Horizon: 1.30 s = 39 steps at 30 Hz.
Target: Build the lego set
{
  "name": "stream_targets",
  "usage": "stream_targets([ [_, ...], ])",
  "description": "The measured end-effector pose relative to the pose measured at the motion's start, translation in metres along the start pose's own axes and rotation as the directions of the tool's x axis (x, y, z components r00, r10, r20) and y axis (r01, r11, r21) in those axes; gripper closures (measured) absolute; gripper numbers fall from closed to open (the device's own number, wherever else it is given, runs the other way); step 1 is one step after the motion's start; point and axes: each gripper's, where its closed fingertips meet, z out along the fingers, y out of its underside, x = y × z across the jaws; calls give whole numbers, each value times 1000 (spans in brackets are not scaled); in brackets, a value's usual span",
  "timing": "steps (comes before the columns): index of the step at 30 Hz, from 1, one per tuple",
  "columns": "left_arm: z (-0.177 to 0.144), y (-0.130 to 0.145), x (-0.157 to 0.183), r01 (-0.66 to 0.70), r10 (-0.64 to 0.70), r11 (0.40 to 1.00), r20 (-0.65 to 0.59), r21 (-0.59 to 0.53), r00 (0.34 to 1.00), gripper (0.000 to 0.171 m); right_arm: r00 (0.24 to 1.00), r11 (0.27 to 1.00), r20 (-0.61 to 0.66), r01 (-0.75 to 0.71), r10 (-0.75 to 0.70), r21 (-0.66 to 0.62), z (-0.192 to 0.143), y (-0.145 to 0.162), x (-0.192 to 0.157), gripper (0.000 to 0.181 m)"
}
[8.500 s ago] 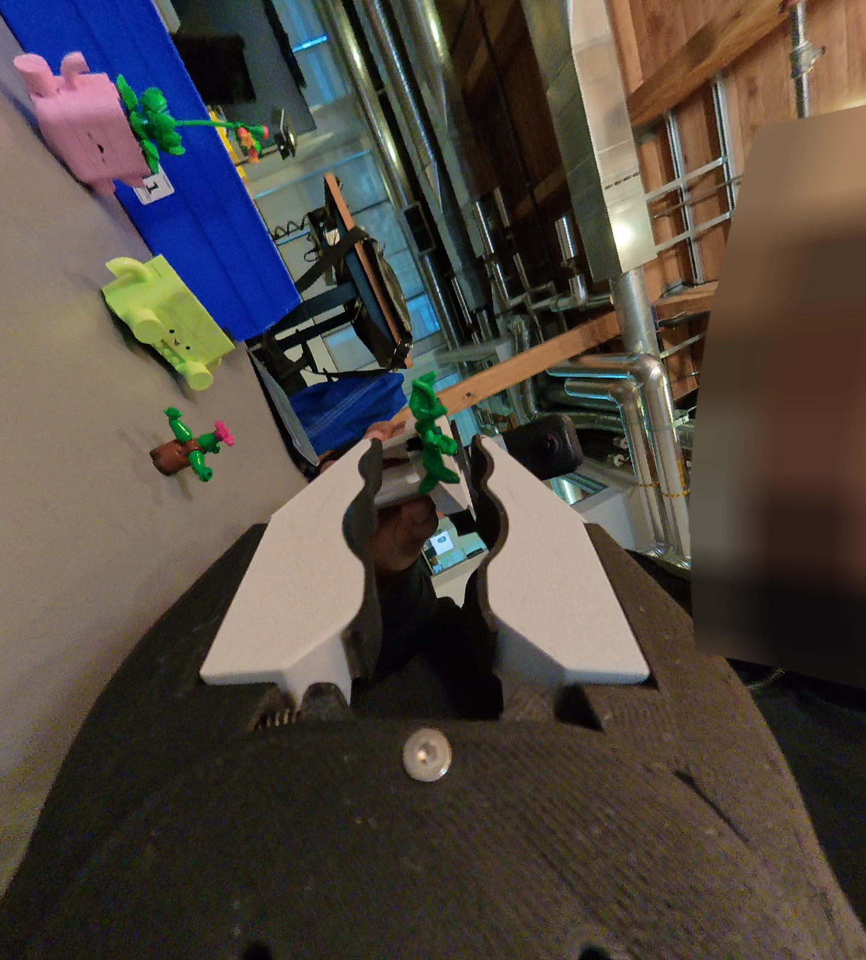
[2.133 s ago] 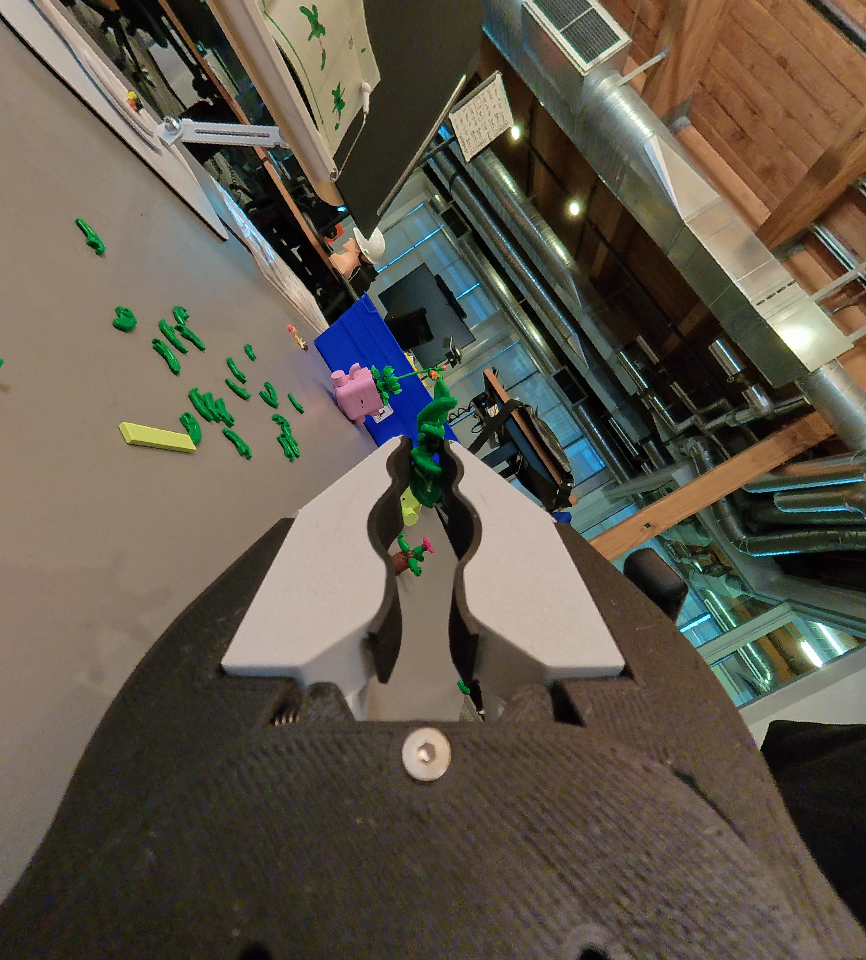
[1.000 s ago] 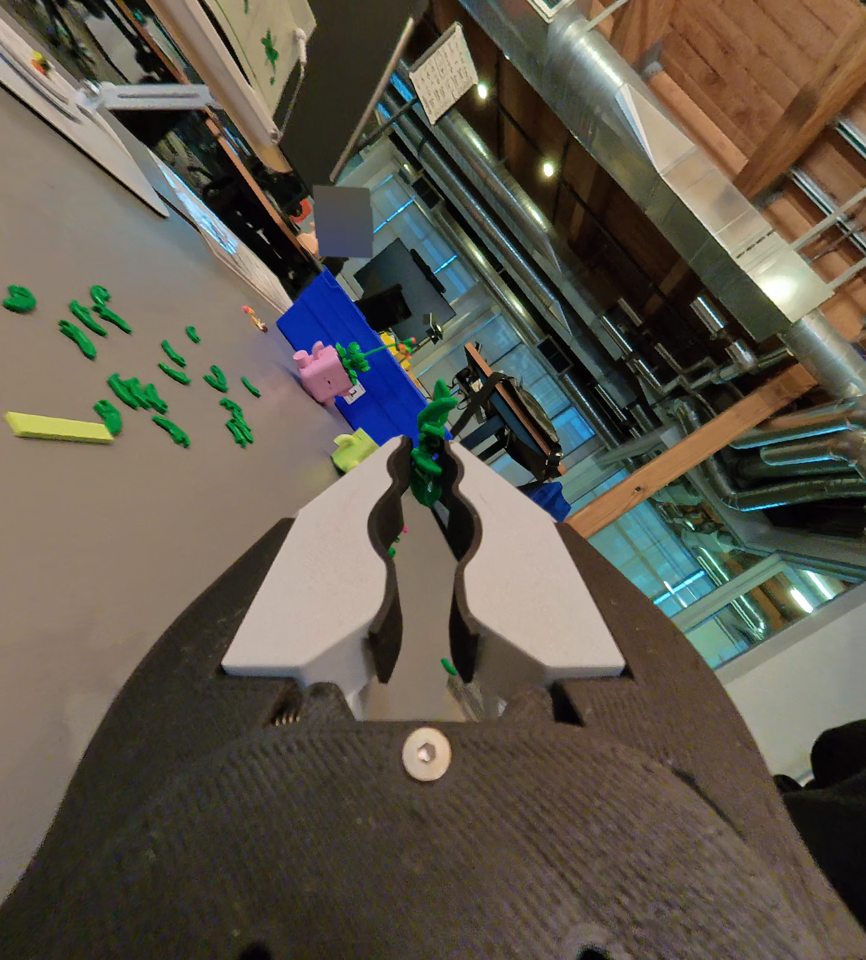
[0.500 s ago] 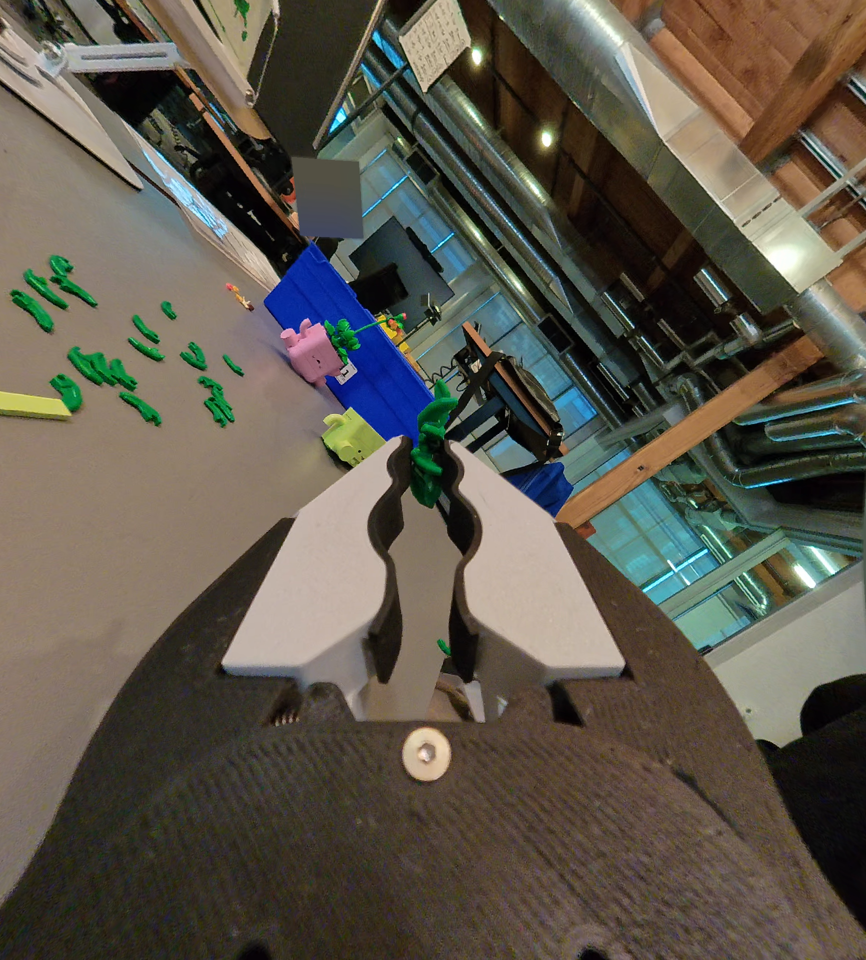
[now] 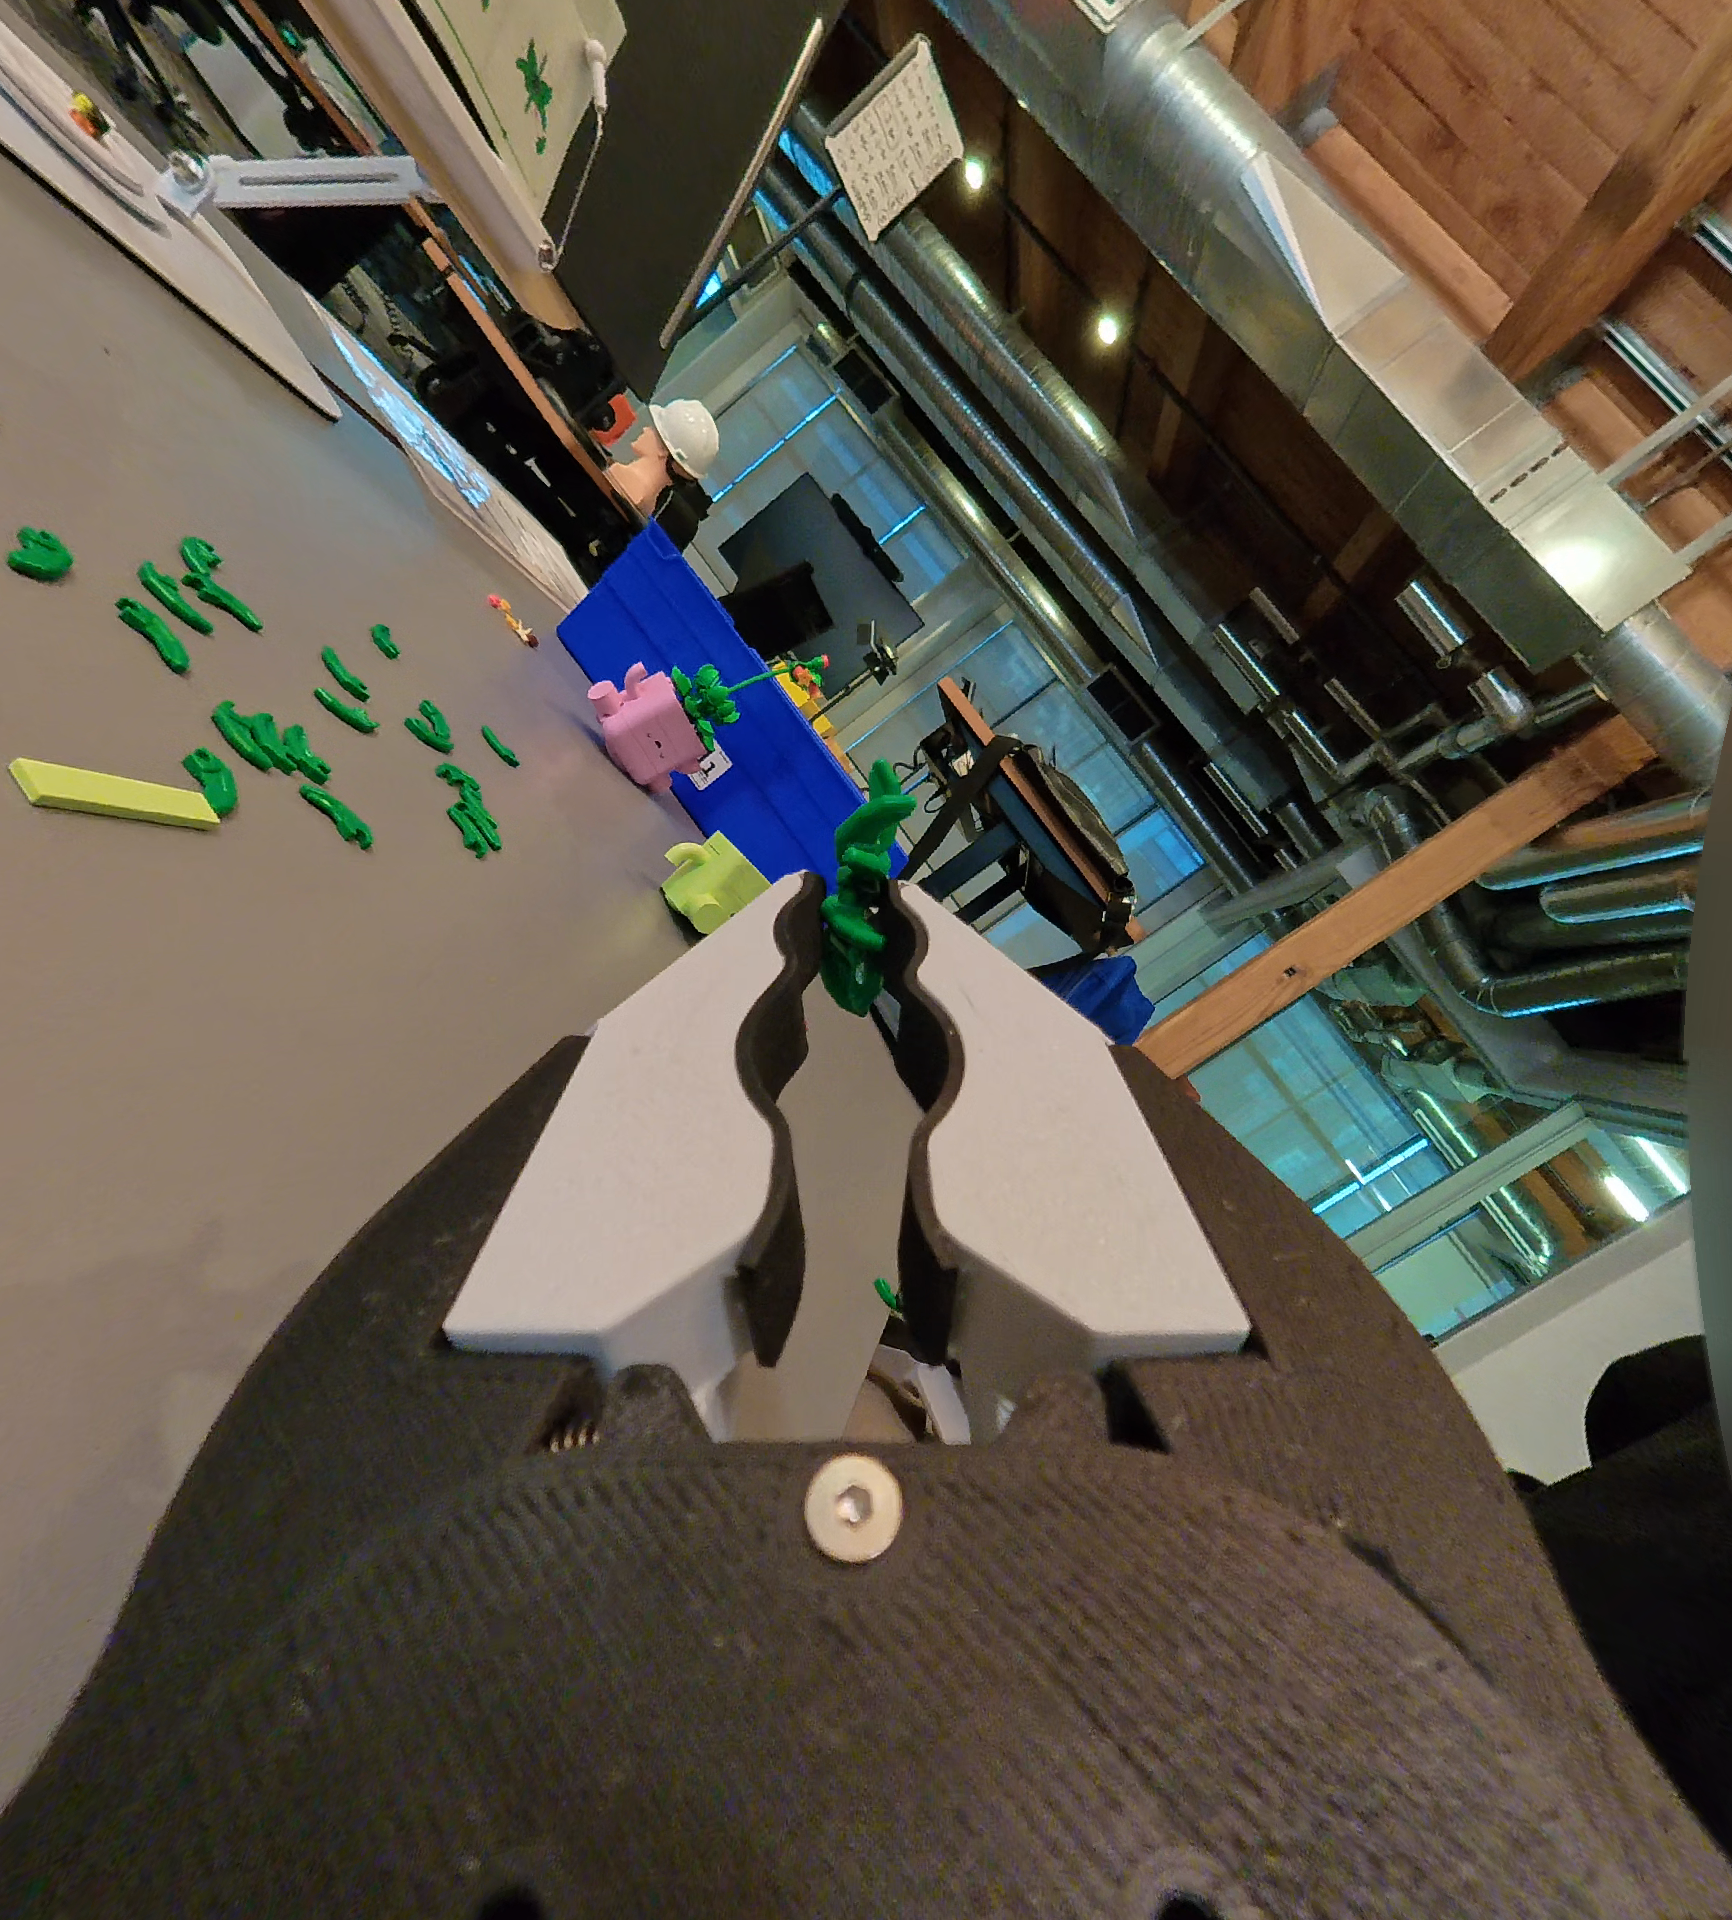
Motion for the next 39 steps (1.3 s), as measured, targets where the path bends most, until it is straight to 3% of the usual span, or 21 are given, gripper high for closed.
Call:
stream_targets([
  [31, 1, 4, -1, 19, -19, 1000, -7, -18, 1000, 164, 997, 999, 65, -49, 49, 6, -8, -3, -8, 180],
  [34, 2, 6, 0, 27, -27, 999, -11, -26, 1000, 164, 998, 1000, 61, 29, -29, -10, -10, -1, -15, 181],
  [37, 7, 17, 5, 61, -65, 995, -45, -83, 997, 164, 970, 970, 51, 238, -236, -48, -11, 2, -34, 181],
  [39, 13, 31, 11, 96, -109, 984, -82, -151, 991, 163, 903, 900, 59, 428, -425, -76, -8, -1, -52, 180],
])
